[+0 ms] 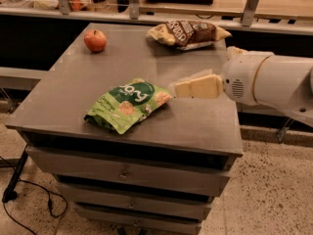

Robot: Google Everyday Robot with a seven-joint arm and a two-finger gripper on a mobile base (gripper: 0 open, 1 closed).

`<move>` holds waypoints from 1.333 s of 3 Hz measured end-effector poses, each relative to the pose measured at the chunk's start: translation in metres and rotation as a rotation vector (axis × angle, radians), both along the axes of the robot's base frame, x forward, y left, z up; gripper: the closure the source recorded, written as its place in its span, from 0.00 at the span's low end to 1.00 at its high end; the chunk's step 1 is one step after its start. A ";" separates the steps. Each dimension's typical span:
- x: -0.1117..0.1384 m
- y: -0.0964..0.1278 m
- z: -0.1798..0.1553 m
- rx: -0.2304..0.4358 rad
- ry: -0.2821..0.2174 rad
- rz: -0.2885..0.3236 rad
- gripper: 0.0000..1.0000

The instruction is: Move apple near brown chip bag

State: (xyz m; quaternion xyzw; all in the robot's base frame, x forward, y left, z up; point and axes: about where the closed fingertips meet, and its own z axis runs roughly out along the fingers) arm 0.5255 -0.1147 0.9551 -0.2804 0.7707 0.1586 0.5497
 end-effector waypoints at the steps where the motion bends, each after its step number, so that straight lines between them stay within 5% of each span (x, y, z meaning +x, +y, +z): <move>1: 0.014 0.023 -0.006 0.010 -0.014 -0.001 0.00; 3: 0.088 0.083 -0.053 0.034 0.032 0.061 0.00; 4: 0.134 0.137 -0.076 0.058 0.034 0.086 0.00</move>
Offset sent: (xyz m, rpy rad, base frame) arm 0.0886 0.0866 -0.0471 0.0561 0.0505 0.1089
